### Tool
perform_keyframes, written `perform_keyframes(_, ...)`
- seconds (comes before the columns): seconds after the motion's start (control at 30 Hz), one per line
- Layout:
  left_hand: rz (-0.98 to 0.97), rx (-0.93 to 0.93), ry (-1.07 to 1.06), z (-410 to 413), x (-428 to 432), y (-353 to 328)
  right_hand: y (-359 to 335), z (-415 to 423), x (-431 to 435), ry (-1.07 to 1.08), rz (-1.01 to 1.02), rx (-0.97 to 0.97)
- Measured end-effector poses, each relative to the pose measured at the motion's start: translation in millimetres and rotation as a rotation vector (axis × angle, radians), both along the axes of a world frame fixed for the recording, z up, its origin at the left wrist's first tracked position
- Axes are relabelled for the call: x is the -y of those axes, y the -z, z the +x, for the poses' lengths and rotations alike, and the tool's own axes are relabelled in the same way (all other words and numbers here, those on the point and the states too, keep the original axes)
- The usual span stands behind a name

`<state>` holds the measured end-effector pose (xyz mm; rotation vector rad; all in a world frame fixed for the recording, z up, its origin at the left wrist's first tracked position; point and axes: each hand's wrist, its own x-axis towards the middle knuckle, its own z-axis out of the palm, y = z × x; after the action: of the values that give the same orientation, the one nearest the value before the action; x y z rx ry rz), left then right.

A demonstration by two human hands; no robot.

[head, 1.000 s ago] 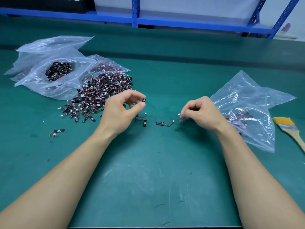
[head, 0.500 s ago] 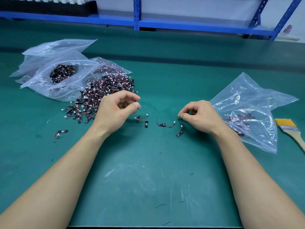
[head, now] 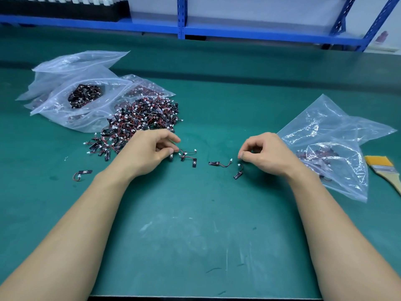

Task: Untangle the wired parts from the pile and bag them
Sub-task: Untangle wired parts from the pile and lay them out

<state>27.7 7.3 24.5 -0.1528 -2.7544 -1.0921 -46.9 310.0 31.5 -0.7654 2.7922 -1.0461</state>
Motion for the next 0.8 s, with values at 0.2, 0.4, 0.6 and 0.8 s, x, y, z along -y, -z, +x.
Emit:
perform_keyframes(0.2, -0.055, -0.047, -0.035, -3.0, 2.3, 3.5, -5.8, 5.9, -5.4, -0.075, -0.052, 0.144)
perform_keyframes(0.4, -0.074, -0.082, -0.073, -3.4, 1.7, 3.8, -7.6, 4.1, -8.5, -0.109, 0.023, 0.176)
perform_keyframes(0.6, -0.043, -0.040, -0.016, -3.6, -3.4, 5.0, -6.7, 2.0, -8.8, -0.104, 0.009, 0.203)
perform_keyframes(0.8, -0.010, -0.030, 0.026, -4.0, -11.4, 8.7, -4.4, 2.6, -4.8, -0.123, 0.018, 0.125)
